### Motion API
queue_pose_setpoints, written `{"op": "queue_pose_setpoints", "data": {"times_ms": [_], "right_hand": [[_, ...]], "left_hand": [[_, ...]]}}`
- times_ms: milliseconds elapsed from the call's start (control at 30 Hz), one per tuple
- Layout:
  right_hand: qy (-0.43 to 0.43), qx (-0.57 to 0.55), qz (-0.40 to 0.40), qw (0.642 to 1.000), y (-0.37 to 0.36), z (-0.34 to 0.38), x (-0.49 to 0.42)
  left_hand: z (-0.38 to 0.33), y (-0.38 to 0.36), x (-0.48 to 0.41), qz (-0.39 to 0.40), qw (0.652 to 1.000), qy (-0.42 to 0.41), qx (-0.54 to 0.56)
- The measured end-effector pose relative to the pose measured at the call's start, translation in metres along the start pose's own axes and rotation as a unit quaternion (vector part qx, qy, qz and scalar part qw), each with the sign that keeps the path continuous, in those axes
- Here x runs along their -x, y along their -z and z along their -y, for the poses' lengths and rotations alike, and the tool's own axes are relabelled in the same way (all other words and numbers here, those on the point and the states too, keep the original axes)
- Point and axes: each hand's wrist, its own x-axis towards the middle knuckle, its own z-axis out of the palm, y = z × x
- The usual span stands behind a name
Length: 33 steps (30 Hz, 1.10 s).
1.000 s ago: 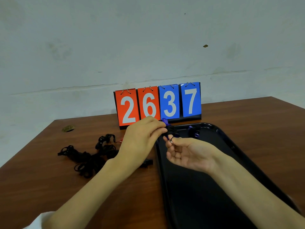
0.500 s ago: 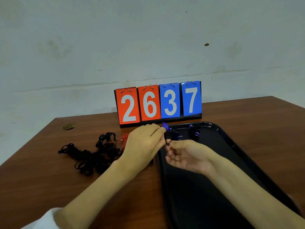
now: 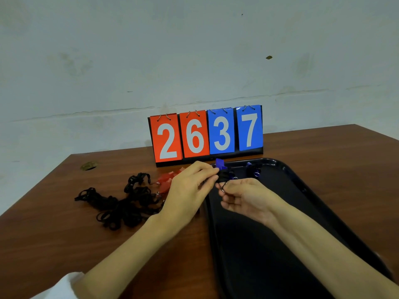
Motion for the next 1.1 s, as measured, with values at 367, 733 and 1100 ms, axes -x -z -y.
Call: {"op": "queue_pose_setpoints", "data": {"times_ms": [367, 733, 1100], "right_hand": [[-0.064, -0.068, 0.015, 0.996, -0.002, 0.0, 0.002], [-0.084, -0.102, 0.03, 0.991, 0.0, 0.004, 0.004], [-0.079, -0.066, 0.051, 0.993, 0.0, 0.0, 0.001]], "left_hand": [[-0.012, -0.001, -0.011, 0.044, 0.973, 0.205, 0.099], [-0.003, 0.028, -0.03, 0.253, 0.901, 0.223, 0.272], [-0.012, 0.019, -0.022, 0.078, 0.969, 0.186, 0.14]]}}
